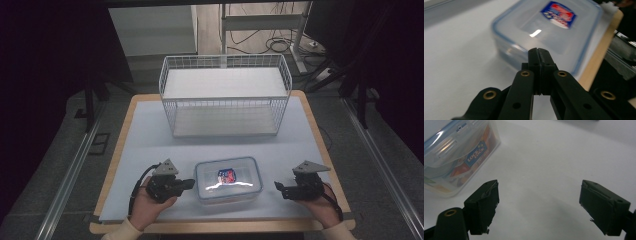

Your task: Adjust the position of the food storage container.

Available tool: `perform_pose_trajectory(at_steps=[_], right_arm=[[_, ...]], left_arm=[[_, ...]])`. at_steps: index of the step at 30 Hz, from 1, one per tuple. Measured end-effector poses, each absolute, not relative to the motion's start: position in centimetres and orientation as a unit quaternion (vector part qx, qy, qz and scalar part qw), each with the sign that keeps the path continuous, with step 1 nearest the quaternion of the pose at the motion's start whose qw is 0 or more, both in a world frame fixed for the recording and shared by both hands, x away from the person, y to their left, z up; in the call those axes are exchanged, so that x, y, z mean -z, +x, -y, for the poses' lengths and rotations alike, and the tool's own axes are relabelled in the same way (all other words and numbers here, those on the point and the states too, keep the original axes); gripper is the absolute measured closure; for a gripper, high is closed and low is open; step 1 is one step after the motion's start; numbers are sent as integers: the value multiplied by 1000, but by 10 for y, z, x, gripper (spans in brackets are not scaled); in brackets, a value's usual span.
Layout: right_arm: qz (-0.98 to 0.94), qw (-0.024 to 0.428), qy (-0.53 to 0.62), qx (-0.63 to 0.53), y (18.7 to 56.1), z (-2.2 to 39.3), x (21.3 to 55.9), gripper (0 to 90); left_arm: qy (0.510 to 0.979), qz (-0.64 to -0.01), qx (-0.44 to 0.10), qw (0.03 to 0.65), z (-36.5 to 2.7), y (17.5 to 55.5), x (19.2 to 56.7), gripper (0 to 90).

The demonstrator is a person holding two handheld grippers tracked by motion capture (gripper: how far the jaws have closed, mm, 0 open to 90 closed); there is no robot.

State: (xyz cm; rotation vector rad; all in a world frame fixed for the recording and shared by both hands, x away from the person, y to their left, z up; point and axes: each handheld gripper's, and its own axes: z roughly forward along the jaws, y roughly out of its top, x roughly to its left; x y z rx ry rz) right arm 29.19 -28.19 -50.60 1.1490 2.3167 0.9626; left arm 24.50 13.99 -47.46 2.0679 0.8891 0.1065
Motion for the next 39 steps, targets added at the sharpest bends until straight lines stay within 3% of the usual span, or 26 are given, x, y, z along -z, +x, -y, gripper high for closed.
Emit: perform_pose_trajectory(at_steps=[13,25,39], right_arm=[[-825,190,409,-342,292,282,507,164],[-825,191,411,-338,293,283,508,165],[-824,192,412,-338,292,283,508,167]], left_arm=[[869,-271,10,413,-99,221,480,900],[886,-271,8,377,-86,223,501,900],[874,-308,0,375,-104,240,508,900]])
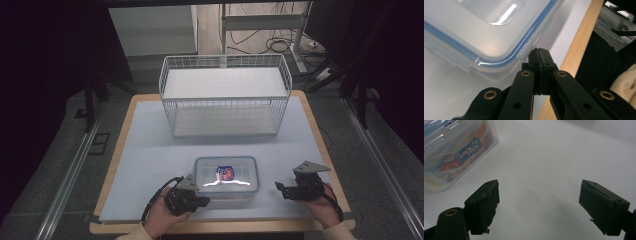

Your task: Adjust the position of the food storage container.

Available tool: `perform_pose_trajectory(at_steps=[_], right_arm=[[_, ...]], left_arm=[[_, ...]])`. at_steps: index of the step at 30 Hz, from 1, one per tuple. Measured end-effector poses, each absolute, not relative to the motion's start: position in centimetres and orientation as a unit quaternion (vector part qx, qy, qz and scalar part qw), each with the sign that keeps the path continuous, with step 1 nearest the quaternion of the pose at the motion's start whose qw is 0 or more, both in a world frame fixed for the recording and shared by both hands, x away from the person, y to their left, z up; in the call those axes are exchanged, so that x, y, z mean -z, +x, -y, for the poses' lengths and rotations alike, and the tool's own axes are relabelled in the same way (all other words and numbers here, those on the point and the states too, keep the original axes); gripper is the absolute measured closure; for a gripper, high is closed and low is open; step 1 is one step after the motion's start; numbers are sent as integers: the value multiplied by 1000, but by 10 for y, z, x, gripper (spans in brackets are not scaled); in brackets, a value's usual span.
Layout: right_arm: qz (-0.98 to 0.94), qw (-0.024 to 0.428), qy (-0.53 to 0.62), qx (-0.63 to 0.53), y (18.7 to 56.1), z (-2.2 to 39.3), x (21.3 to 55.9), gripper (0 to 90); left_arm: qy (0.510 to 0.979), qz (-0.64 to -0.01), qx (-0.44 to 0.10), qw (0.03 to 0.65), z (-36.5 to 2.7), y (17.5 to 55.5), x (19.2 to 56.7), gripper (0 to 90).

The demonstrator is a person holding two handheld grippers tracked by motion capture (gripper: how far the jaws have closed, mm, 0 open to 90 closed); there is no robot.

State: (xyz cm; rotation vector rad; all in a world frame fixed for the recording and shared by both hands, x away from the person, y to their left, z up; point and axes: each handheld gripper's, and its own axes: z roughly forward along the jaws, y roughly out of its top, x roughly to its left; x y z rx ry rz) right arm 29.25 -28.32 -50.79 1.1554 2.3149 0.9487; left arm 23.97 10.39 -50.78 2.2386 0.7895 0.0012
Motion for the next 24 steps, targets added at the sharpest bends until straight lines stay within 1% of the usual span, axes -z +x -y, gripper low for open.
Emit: perform_pose_trajectory(at_steps=[11,16,18,20,23,24], right_arm=[[-825,193,411,-336,293,284,508,168],[-824,194,411,-339,293,285,508,168],[-824,194,411,-337,293,285,508,168],[-824,195,411,-337,293,285,508,168],[-823,196,409,-341,293,284,507,168],[-823,198,407,-343,292,284,507,168]], left_arm=[[867,-315,5,387,-109,241,508,900],[851,-300,0,431,-114,233,486,899],[841,-307,-10,444,-120,233,481,898],[828,-325,-27,456,-128,235,477,878],[806,-352,-40,474,-146,240,473,869],[806,-352,-40,474,-146,240,473,864]])
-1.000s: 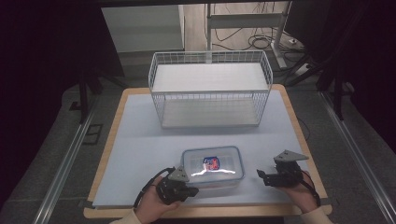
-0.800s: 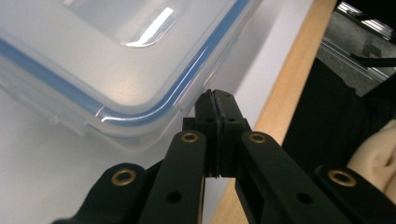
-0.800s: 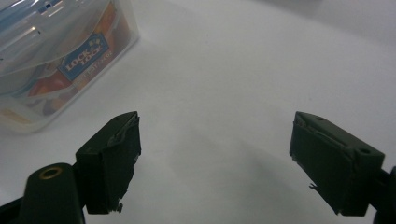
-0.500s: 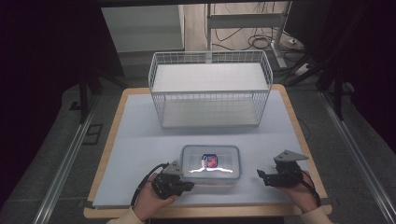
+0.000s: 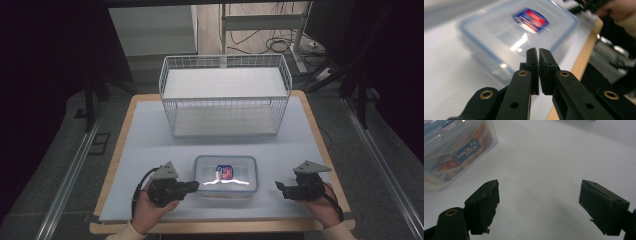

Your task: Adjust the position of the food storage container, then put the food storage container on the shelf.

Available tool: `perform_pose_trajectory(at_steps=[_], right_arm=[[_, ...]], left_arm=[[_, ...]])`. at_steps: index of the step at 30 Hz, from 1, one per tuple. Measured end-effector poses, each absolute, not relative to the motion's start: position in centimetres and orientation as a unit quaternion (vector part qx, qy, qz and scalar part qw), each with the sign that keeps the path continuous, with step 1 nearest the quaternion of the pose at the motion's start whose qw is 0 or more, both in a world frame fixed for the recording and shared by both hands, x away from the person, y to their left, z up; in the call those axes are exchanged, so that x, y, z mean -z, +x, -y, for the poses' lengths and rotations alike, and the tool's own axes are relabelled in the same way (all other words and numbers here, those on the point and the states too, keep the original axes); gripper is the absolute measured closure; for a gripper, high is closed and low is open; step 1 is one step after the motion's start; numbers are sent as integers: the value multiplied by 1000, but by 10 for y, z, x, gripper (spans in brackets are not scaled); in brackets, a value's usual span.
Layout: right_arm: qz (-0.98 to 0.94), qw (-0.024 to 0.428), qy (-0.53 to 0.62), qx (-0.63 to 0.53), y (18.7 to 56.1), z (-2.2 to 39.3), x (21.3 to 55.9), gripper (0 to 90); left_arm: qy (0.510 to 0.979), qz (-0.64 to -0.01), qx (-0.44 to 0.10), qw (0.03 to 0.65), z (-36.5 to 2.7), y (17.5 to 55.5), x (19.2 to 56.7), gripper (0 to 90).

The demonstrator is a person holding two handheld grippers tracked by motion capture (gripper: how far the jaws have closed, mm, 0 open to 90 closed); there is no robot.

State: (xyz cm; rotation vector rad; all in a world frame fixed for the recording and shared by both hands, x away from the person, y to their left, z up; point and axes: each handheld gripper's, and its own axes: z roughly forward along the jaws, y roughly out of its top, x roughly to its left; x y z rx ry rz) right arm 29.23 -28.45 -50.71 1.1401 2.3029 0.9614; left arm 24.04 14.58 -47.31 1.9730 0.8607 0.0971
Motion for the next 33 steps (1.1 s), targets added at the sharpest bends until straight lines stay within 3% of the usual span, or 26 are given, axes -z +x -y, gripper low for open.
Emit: perform_pose_trajectory(at_steps=[4,7,17,33], right_arm=[[-822,200,406,-346,293,284,507,169],[-824,199,405,-343,293,284,508,169],[-822,202,406,-345,293,284,508,169],[-811,191,409,-371,294,282,503,174]], left_arm=[[772,-406,-59,485,-176,254,478,856],[759,-436,-61,480,-187,262,489,785],[750,-487,-71,442,-190,272,502,373],[748,-492,-45,443,-187,274,505,216]])
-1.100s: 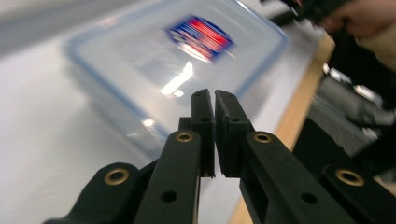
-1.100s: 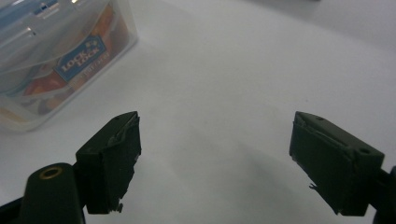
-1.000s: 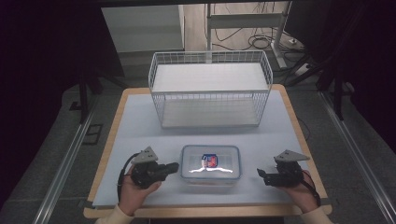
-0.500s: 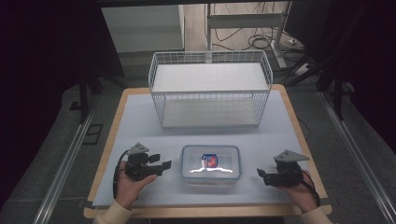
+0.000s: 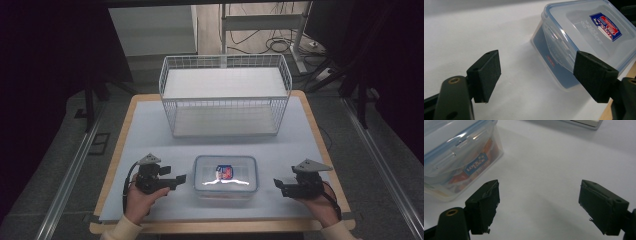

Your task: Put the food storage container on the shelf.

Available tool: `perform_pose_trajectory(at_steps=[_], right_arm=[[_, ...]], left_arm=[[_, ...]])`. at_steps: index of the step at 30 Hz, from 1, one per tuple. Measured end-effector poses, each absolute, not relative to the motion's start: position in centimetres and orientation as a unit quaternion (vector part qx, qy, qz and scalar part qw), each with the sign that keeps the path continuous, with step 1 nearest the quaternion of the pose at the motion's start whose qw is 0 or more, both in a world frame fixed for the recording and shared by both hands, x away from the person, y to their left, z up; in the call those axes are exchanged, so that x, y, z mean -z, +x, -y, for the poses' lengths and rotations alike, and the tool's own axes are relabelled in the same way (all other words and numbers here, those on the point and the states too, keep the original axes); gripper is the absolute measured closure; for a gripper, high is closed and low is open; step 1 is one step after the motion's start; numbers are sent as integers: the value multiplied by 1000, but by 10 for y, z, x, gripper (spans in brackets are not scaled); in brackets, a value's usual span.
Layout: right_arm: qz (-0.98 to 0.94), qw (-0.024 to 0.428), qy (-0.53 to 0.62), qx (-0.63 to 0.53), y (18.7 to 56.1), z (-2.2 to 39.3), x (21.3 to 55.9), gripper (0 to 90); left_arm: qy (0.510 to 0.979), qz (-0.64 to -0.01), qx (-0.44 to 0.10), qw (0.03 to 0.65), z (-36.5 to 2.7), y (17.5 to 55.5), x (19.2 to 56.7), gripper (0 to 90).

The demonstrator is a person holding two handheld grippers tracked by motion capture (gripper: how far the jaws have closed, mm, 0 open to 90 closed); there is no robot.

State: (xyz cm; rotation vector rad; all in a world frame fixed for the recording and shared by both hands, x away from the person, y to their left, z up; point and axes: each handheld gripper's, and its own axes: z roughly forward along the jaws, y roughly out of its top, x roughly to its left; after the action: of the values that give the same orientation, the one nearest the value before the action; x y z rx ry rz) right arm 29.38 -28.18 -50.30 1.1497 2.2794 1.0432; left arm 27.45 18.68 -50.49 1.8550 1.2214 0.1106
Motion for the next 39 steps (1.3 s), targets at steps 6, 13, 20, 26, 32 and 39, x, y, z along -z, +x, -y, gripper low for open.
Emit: perform_pose_trajectory(at_steps=[6,13,20,26,32,39], right_arm=[[-809,151,419,-383,295,278,496,195],[-798,66,416,-430,299,263,478,189],[-790,7,420,-446,308,246,478,181],[-794,1,418,-441,315,232,478,176],[-792,-4,423,-440,320,225,479,175],[-787,-9,426,-446,318,227,479,175]], left_arm=[[749,-495,-26,441,-181,281,503,203],[746,-484,-9,457,-172,291,494,207],[738,-491,23,461,-168,298,498,203],[732,-497,73,461,-161,308,505,189],[730,-499,108,455,-153,308,516,189],[725,-494,140,460,-147,304,520,192]])
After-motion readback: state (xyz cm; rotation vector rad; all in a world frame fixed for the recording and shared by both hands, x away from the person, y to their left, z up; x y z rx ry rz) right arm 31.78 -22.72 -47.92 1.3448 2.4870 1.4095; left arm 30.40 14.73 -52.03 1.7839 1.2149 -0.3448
